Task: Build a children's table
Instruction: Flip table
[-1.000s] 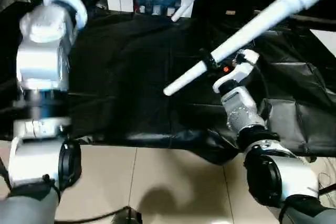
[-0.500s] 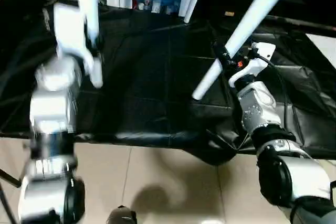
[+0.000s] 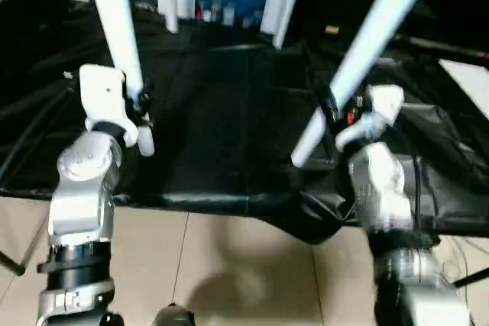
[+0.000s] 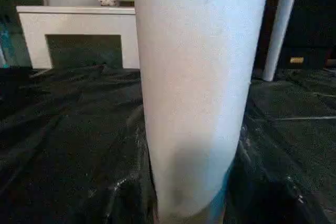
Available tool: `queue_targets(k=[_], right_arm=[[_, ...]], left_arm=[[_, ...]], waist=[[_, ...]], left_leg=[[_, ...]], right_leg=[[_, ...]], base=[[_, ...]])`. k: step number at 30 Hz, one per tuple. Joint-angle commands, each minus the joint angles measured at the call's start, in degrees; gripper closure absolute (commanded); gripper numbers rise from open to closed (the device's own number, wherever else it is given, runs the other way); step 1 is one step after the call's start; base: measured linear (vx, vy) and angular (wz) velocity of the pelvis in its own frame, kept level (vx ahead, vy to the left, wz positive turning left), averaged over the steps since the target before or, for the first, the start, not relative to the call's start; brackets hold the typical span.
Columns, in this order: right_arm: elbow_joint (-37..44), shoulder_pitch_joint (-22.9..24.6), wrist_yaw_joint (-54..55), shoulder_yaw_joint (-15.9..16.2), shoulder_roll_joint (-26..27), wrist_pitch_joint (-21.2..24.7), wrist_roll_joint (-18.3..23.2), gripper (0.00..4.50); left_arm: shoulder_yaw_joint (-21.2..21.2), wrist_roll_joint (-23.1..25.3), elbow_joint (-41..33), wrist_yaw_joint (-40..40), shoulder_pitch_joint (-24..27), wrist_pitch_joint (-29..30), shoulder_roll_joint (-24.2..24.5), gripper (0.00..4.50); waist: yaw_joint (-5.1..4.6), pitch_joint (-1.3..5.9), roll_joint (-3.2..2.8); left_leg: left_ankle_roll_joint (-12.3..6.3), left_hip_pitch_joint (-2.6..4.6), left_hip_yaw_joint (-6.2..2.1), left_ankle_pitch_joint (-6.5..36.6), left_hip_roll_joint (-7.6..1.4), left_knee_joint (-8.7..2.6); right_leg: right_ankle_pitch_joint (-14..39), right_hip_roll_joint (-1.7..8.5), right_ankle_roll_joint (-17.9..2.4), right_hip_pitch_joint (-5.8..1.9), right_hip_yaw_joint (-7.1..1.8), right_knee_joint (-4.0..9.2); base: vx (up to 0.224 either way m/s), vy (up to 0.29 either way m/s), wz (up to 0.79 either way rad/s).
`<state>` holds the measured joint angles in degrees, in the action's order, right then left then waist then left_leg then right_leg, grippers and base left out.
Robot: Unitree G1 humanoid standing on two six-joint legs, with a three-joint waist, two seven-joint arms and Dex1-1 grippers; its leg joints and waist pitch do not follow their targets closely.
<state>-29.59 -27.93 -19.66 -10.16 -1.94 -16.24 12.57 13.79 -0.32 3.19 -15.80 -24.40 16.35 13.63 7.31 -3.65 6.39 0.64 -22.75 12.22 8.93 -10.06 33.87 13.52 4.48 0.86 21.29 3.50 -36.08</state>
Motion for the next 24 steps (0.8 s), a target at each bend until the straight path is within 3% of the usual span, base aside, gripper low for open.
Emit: queue_targets(k=[1, 2, 3, 4, 5, 6, 7, 9, 10, 11, 12, 13, 15, 18, 21, 24], right_arm=[[0.0, 2.0, 2.5, 2.1, -0.1, 1.9, -4.2, 2.97], [0.4, 2.7, 3.5, 2.3, 0.0, 2.5, -4.7, 2.97], [-0.1, 2.7, 2.8, 2.4, -0.3, 2.2, -4.5, 2.97], [-0.2, 2.7, 2.2, 2.5, -0.6, 2.1, -4.2, 2.97], [-0.2, 2.7, 1.5, 2.5, -0.8, 1.8, -3.9, 2.62], [-0.9, 2.4, 0.8, 2.1, -1.2, 0.7, -3.5, 2.41], [-0.4, 2.5, 0.9, 2.1, -1.3, 0.8, -3.4, 2.27], [-1.5, 2.2, 0.6, 1.9, -1.9, 0.7, -3.3, 2.21], [-2.8, 1.7, -0.5, 1.8, -2.3, 0.6, -2.8, 1.93], [-2.8, 1.7, -0.5, 1.6, -2.5, 0.4, -2.7, 1.85], [-2.6, 1.7, -0.4, 1.6, -2.6, 0.4, -2.7, 1.85], [-2.6, 1.7, -0.4, 1.6, -2.6, 0.4, -2.7, 1.78], [1.9, 3.6, -1.2, 2.1, -2.3, 1.2, -1.6, 1.51], [8.9, 7.6, -1.3, 3.2, -1.1, 2.2, -0.4, 1.38], [13.8, 11.3, -2.7, 5.0, -0.9, 3.6, 0.5, 1.14], [19.0, 15.4, -3.9, 6.4, -1.0, 6.9, 1.8, 1.14]], left_arm=[[-3.9, 0.9, 2.9, -2.3, 0.7, 0.6, 0.0, 2.87], [-4.1, 1.3, 3.1, -2.5, 0.8, 0.5, 0.6, 2.87], [-4.2, 1.5, 2.9, -2.5, 1.0, 1.3, 1.0, 2.52], [-4.3, 1.9, 2.7, -2.0, 1.1, 1.8, 1.3, 2.52], [-4.3, 2.3, 2.5, -1.4, 1.3, 2.3, 1.5, 2.31], [-4.3, 2.7, 2.4, -0.9, 1.4, 2.5, 1.8, 2.17], [-4.3, 2.8, 2.6, -0.7, 1.5, 2.2, 2.0, 2.11], [-3.8, 2.5, 1.8, -0.3, 2.0, 2.4, 2.1, 2.07], [-3.2, 2.1, 0.2, 0.0, 2.9, 3.0, 1.9, 1.83], [-3.0, 1.7, -0.9, -0.1, 3.8, 3.0, 1.9, 1.72], [-2.9, 1.5, -1.3, -0.1, 4.2, 2.9, 1.9, 1.72], [-2.9, 1.5, -1.3, -0.1, 4.2, 2.9, 1.9, 1.67], [-0.9, -1.6, -4.2, -0.2, 7.1, 1.2, 0.3, 1.56], [0.8, -7.0, -8.2, -2.0, 10.9, -2.1, -2.7, 1.36], [0.1, -8.5, -11.5, -2.6, 14.1, -3.6, -4.2, 1.15], [-0.3, -7.2, -13.5, -0.2, 16.7, -0.6, -5.2, 1.15]], waist=[[-1.26, 3.37, -2.21], [-1.74, 3.29, -2.1], [-1.76, 3.34, -2.95], [-2.06, 3.36, -3.02], [-2.18, 3.26, -2.67], [-2.19, 3.28, -3.1], [-2.42, 3.25, -2.91], [-2.74, 3.32, -3.24], [-2.73, 3.44, -3.48], [-2.98, 3.87, -3.27], [-2.98, 3.87, -3.27], [-2.97, 3.94, -3.34], [-2.75, 4.21, -3.56], [-2.43, 4.17, -3.45], [-2.44, 3.98, -3.61], [-2.53, 3.47, -3.55]], left_leg=[[9.26, 3.42, -3.12, 27.0, -4.28, -5.7], [9.51, 3.35, -3.2, 28.7, -4.17, -5.76], [9.78, 3.44, -3.3, 29.5, -4.14, -5.74], [9.81, 3.39, -3.31, 30.1, -4.12, -5.73], [9.45, 3.28, -3.31, 30.3, -4.11, -5.71], [9.44, 3.33, -3.33, 30.5, -4.09, -5.66], [9.15, 3.23, -3.36, 30.7, -4.1, -5.63], [8.92, 2.98, -3.41, 30.1, -4.09, -5.65], [8.88, 3.02, -3.41, 29.9, -4.1, -5.61], [7.83, 2.43, -3.27, 25.8, -4.16, -5.42], [7.83, 2.43, -3.27, 25.8, -4.16, -5.42], [6.71, 1.98, -3.06, 21.8, -4.14, -5.41], [4.45, 1.76, -2.64, 15.2, -4.02, -4.79], [2.43, 1.53, -2.5, 11.8, -4.0, -4.49], [1.3, 1.82, -2.43, 14.1, -4.21, -4.78], [3.09, 2.05, -2.55, 19.4, -4.34, -5.26]], right_leg=[[14.3, 4.34, -5.3, 0.88, -3.03, 5.4], [15.3, 4.35, -5.4, 0.96, -3.08, 5.52], [15.5, 4.47, -5.5, 1.05, -3.13, 5.47], [15.5, 4.4, -5.5, 1.02, -3.14, 5.56], [15.8, 4.42, -5.6, 1.0, -3.15, 5.7], [16.0, 4.49, -5.6, 1.07, -3.21, 5.71], [16.4, 4.53, -5.7, 1.01, -3.22, 5.83], [16.0, 4.49, -6.3, 0.82, -3.22, 5.73], [15.6, 4.52, -6.5, 0.81, -3.22, 5.72], [10.3, 4.43, -7.7, 0.2, -3.19, 5.12], [10.3, 4.43, -7.7, 0.2, -3.19, 5.12], [5.8, 4.2, -8.4, -0.16, -3.13, 4.61], [-2.0, 4.14, -9.5, -0.6, -3.13, 3.92], [-7.2, 4.11, -10.2, -1.04, -3.09, 3.5], [-3.9, 3.86, -10.1, -0.85, -3.06, 4.07], [4.4, 3.87, -8.8, -0.45, -3.23, 4.87]], base=[[0.0, 0.0, 0.0], [0.0, 0.0, 0.0], [0.0, 0.0, 0.0], [0.0, 0.0, 0.0], [0.0, 0.0, 0.0], [0.0, 0.0, 0.0], [0.0, 0.0, 0.0], [0.0, 0.0, 0.0], [0.0, 0.0, 0.0], [0.0, 0.0, 0.0], [0.0, 0.0, 0.0], [0.0, 0.0, 0.0], [0.0, 0.0, 0.0], [0.0, 0.0, 0.0], [0.0, 0.0, 0.0], [0.0, 0.0, 0.0]])
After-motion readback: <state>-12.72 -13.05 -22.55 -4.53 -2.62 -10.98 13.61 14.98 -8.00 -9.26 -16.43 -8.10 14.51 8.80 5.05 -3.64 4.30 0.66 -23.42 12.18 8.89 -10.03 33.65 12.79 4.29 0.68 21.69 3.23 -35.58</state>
